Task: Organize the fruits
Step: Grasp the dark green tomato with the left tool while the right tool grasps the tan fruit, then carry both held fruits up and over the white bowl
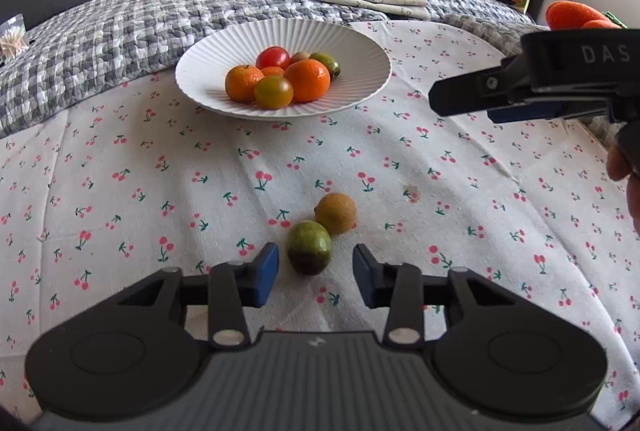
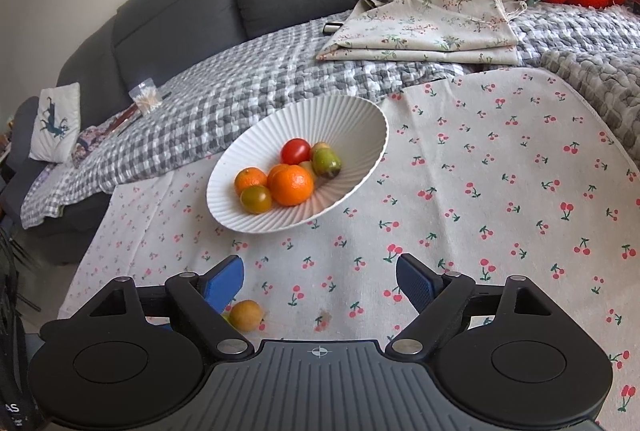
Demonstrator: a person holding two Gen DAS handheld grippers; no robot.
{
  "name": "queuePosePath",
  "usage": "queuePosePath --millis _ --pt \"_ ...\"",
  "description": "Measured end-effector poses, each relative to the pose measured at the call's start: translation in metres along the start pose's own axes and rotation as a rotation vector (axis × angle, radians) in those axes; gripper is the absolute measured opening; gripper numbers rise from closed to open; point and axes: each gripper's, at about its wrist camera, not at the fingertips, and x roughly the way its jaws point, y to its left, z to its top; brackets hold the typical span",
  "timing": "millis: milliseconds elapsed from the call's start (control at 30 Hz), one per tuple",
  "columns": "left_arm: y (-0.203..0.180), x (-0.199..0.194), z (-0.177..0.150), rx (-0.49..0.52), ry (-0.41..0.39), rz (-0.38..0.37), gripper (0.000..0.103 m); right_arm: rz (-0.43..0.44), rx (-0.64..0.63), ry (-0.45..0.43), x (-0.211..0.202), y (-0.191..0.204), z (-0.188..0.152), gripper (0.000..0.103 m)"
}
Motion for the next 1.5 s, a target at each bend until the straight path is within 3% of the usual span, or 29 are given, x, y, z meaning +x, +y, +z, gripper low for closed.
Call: queuePosePath --millis 133,333,567,700,867,967,1100,1133,1500 --pt "0.001 0.01 0.001 0.003 0.013 0.013 0.025 0.001 -0.015 0.012 0.005 0.003 -0.003 0.085" --pt "0.009 0.003 0.003 -0.026 -0.002 0.017 0.025 0.013 -0.027 0.04 0.015 0.005 -0.007 0.085" --pt "0.052 -0.014 0.009 -0.183 -0.023 0.102 0.025 0.044 -0.073 0.074 0.026 0.015 -0.016 0.085" --pt "0.071 -0.018 0.008 -0.25 -0.036 0.134 0.025 0.062 -0.151 0.103 0.04 0.034 -0.026 0.084" --pt "0.074 -0.018 0.008 -0.267 -0.032 0.121 0.025 0.065 -0.232 0.128 0.058 0.055 -0.038 0.081" --pt "0.073 -0.019 0.007 -0.265 -0.035 0.118 0.025 0.054 -0.284 0.136 0.066 0.067 -0.046 0.071" --pt "0.072 -0.021 0.008 -0.265 -0.038 0.118 0.025 0.035 -0.32 0.124 0.068 0.073 -0.048 0.032" --pt "0.073 -0.021 0.008 -0.265 -0.038 0.119 0.025 0.03 -0.328 0.124 0.068 0.074 -0.048 0.027" --pt "0.071 -0.019 0.008 -0.259 -0.038 0.121 0.025 0.046 -0.318 0.117 0.059 0.074 -0.04 0.025"
